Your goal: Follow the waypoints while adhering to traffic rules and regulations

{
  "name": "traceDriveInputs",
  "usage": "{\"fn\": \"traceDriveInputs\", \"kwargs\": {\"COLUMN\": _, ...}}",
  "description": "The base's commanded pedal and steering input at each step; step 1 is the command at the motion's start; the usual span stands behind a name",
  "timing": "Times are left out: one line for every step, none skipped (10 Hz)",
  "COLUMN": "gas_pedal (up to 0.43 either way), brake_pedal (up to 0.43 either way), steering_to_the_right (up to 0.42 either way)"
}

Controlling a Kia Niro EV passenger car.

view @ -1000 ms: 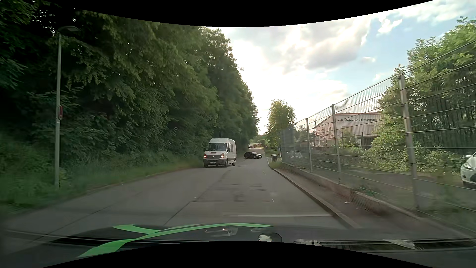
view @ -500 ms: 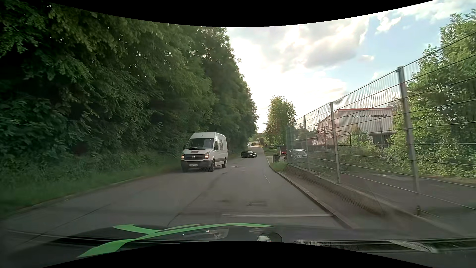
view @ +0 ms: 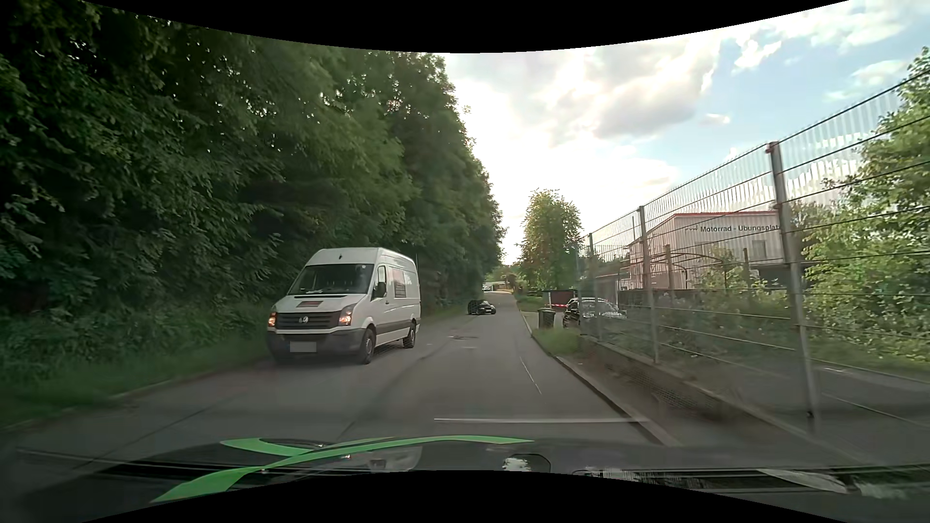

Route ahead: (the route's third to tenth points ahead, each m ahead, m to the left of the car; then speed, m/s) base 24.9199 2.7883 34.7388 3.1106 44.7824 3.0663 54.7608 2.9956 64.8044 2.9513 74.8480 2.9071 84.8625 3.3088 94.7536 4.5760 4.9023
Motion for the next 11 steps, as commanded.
{"fn": "traceDriveInputs", "kwargs": {"gas_pedal": 0.047, "brake_pedal": 0.0, "steering_to_the_right": -0.006}}
{"fn": "traceDriveInputs", "kwargs": {"gas_pedal": 0.047, "brake_pedal": 0.0, "steering_to_the_right": -0.006}}
{"fn": "traceDriveInputs", "kwargs": {"gas_pedal": 0.047, "brake_pedal": 0.0, "steering_to_the_right": -0.006}}
{"fn": "traceDriveInputs", "kwargs": {"gas_pedal": 0.047, "brake_pedal": 0.0, "steering_to_the_right": -0.007}}
{"fn": "traceDriveInputs", "kwargs": {"gas_pedal": 0.047, "brake_pedal": 0.0, "steering_to_the_right": -0.008}}
{"fn": "traceDriveInputs", "kwargs": {"gas_pedal": 0.059, "brake_pedal": 0.0, "steering_to_the_right": -0.009}}
{"fn": "traceDriveInputs", "kwargs": {"gas_pedal": 0.059, "brake_pedal": 0.0, "steering_to_the_right": -0.008}}
{"fn": "traceDriveInputs", "kwargs": {"gas_pedal": 0.059, "brake_pedal": 0.0, "steering_to_the_right": -0.009}}
{"fn": "traceDriveInputs", "kwargs": {"gas_pedal": 0.059, "brake_pedal": 0.0, "steering_to_the_right": -0.008}}
{"fn": "traceDriveInputs", "kwargs": {"gas_pedal": 0.059, "brake_pedal": 0.0, "steering_to_the_right": -0.009}}
{"fn": "traceDriveInputs", "kwargs": {"gas_pedal": 0.059, "brake_pedal": 0.0, "steering_to_the_right": -0.009}}
